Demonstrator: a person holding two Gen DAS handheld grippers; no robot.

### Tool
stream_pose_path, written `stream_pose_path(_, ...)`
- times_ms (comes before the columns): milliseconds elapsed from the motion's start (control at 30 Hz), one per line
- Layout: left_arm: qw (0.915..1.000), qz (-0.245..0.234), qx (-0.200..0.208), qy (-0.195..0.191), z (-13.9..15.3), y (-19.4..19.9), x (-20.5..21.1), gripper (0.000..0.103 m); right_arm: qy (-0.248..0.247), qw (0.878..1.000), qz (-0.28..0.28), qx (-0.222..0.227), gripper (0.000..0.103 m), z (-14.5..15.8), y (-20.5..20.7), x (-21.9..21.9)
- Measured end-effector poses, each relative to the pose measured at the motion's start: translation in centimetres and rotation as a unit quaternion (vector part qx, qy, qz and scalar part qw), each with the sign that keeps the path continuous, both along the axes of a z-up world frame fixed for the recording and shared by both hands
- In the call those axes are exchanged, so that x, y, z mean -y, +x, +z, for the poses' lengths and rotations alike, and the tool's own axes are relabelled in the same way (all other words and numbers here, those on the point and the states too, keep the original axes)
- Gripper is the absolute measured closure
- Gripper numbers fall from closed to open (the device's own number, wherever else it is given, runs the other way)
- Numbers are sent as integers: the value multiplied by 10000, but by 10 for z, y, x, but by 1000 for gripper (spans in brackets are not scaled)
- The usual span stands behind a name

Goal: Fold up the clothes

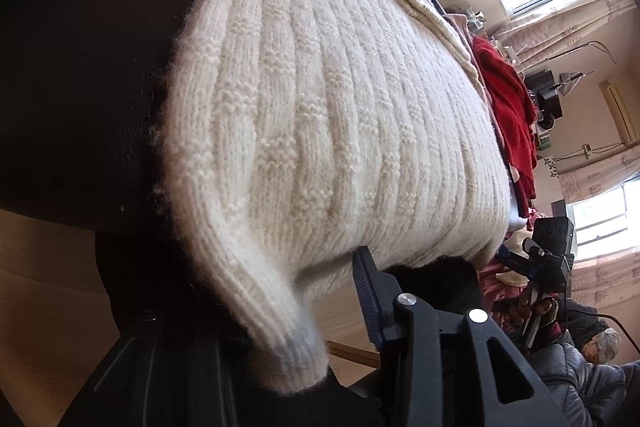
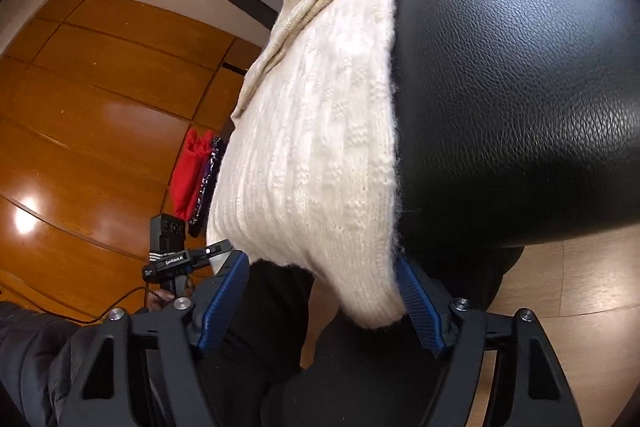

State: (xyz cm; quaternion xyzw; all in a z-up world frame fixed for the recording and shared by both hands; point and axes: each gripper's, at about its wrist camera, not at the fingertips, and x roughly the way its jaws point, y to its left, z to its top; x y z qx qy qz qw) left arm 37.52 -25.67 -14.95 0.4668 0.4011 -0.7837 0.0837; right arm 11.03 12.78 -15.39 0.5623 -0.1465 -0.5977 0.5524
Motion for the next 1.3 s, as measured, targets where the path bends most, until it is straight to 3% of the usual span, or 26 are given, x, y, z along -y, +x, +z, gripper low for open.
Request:
stream_pose_path(133, 9992, -157, 134, -355, 5, -2, -5, 83, 307, 9993, 102, -194, 69, -8, 1, 8)
stream_pose_path(167, 9990, -169, 133, -401, 6, 0, -5, 86, 417, 9987, 152, -235, 81, -10, 1, 10)
stream_pose_path(267, 9990, -128, 66, -419, 9, 7, -4, 94, 536, 9980, 126, -326, 93, -9, 5, 17)
stream_pose_path(400, 9990, 38, -409, -157, 29, 24, 3, 95, 69, 9984, 150, -545, 93, 28, 13, 21)
stream_pose_path(533, 9927, 227, -1179, 122, 61, 36, 18, 96, -637, 9950, -79, -766, 93, 76, 7, 27)
stream_pose_path(700, 9744, 450, -2182, 308, 99, 27, 50, 96, -1207, 9868, -129, -1075, 93, 124, -12, 62)
stream_pose_path(833, 9605, 638, -2689, 317, 118, -8, 83, 96, -1302, 9826, -147, -1316, 93, 147, -42, 98)
stream_pose_path(1033, 9489, 749, -3061, 149, 141, -70, 136, 96, -1314, 9810, -514, -1334, 93, 167, -113, 144)
stream_pose_path(1133, 9501, 779, -3019, 92, 141, -106, 166, 96, -1129, 9834, -766, -1197, 93, 156, -155, 170)
stream_pose_path(1300, 9598, 1090, -2576, 248, 107, -173, 227, 96, -680, 9862, -1204, -910, 93, 124, -228, 216)
